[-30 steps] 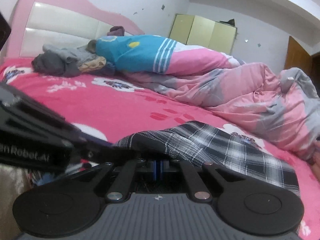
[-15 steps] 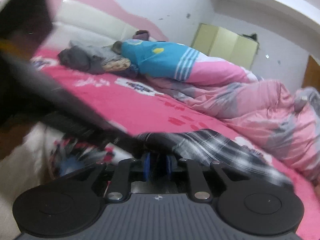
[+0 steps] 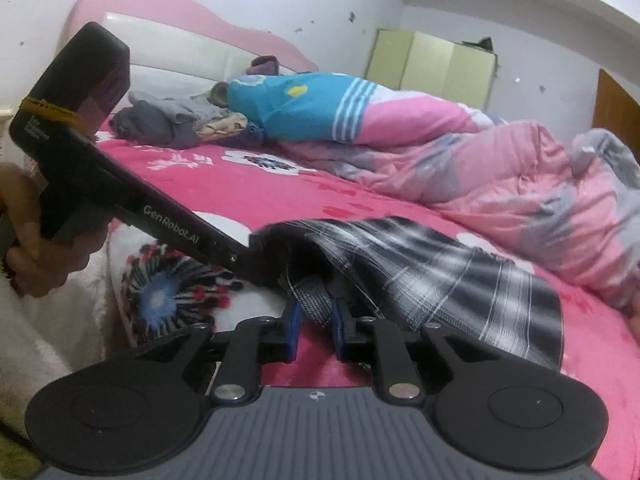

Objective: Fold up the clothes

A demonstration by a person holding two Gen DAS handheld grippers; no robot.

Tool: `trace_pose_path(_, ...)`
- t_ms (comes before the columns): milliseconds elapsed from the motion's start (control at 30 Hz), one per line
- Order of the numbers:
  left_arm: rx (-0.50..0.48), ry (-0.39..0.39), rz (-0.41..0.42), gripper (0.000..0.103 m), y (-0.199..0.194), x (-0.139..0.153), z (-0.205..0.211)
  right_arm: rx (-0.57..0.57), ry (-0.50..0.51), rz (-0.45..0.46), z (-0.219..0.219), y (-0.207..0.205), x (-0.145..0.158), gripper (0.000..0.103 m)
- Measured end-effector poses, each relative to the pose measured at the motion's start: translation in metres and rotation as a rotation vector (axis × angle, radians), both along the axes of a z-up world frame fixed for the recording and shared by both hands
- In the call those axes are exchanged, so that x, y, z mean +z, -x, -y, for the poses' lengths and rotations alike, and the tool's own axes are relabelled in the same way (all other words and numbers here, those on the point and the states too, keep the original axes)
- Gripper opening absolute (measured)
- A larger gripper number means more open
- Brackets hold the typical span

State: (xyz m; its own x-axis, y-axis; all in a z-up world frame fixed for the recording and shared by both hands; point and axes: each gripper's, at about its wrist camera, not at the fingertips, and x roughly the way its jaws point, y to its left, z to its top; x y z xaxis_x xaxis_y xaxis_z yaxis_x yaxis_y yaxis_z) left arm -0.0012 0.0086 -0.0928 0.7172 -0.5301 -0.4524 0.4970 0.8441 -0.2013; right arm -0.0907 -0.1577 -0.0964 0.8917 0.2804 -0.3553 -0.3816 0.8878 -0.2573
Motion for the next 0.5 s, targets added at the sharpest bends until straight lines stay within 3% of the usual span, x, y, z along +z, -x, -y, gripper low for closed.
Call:
trace_pose_path(167,0.009,-0.001,-0.019,0.000,-0.002,-0.001,0.003,-0.079,-0.007,0.063,0.000,-0.012,0.002,0.004)
trace_pose_path(333,-0.005,-0.051,-0.001,0.000,0.002,-0.001,0.008,-0.133,-0.020,0.122,0.001,-0.021,0.002,0.003)
trace_pose_path(500,-0.012,-0.055,0.002,0.000,0.002,-0.001,0.008,-0.192,0.025,0.092,-0.007,-0.042,-0.013,0.003)
